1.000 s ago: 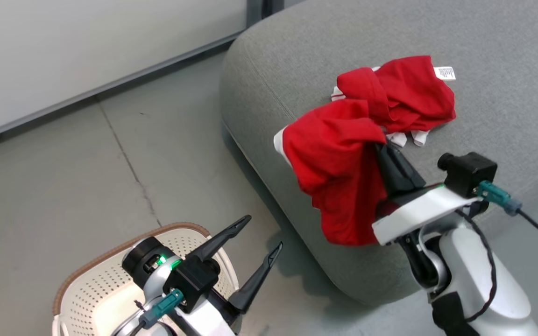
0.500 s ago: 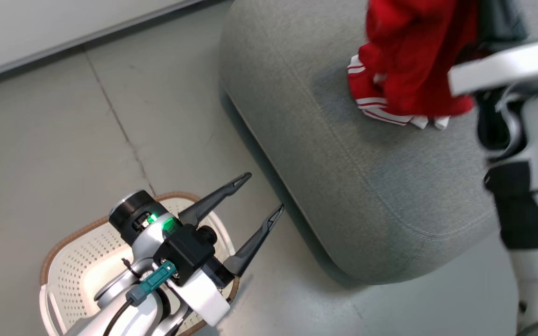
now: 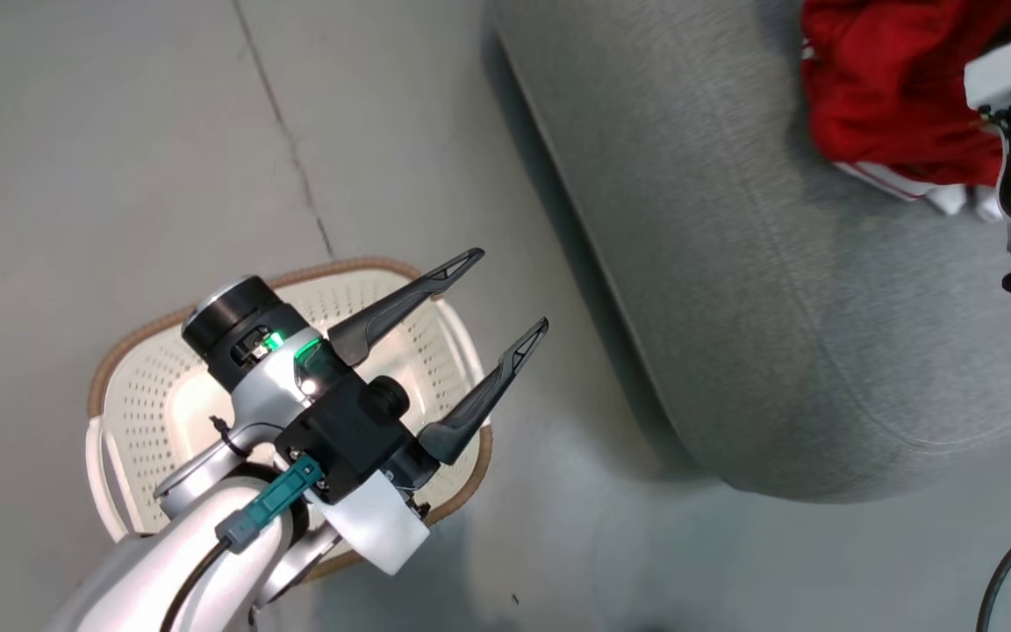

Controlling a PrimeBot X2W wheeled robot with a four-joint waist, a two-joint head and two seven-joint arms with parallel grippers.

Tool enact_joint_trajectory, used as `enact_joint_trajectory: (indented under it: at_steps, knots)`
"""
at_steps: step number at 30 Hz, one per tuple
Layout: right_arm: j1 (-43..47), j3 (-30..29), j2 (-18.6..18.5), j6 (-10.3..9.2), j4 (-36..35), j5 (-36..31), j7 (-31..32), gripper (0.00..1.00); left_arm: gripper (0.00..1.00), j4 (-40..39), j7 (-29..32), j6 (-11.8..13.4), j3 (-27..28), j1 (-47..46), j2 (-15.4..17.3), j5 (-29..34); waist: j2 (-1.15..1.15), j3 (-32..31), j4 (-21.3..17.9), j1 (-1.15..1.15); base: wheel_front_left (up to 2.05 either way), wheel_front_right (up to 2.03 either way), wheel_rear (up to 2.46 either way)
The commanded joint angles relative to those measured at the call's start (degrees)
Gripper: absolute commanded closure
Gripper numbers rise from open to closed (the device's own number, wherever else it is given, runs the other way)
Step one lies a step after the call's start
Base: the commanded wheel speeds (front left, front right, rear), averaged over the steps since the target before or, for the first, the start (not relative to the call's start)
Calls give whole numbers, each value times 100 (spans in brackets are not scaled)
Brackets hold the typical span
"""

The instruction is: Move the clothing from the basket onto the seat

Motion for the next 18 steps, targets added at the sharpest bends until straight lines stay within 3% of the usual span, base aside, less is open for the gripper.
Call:
enact_joint_trajectory:
  at_steps: [1, 3, 4, 5, 6, 10, 18]
  knots:
    - [-96, -132, -68, 3, 274, -30, -87, 100, 0, -48, -6, -30, 10, -162, 56, 49, 0, 397, 259, 0, 0, 0, 0]
    - [-110, -261, -81, 3, 551, -29, -120, 100, 0, -73, -3, -37, -4, -245, 74, 69, 0, 537, 320, 0, 0, 0, 0]
    - [-125, -360, -114, 3, 676, -1, -129, 81, 0, -80, -2, -40, -11, -272, 83, 75, 0, 591, 347, 0, 0, 0, 0]
    - [-153, -474, -170, 2, 783, 2, -145, 53, 0, -87, -3, -46, -16, -306, 92, 79, 0, 641, 366, 0, 0, 0, 0]
    - [-176, -543, -170, 3, 864, -18, -154, 2, 0, -91, -14, -49, -17, -340, 98, 88, 0, 678, 377, 0, 0, 0, 0]
    - [-165, -736, -153, 3, 842, -155, -158, 0, 0, -51, -41, -15, 18, -331, 156, 71, 0, 730, 357, 0, 0, 0, 0]
    - [398, -877, -20, 3, 64, -522, -156, 0, 0, 183, -226, 138, 83, -163, 51, -93, 0, 359, 355, 0, 0, 0, 0]
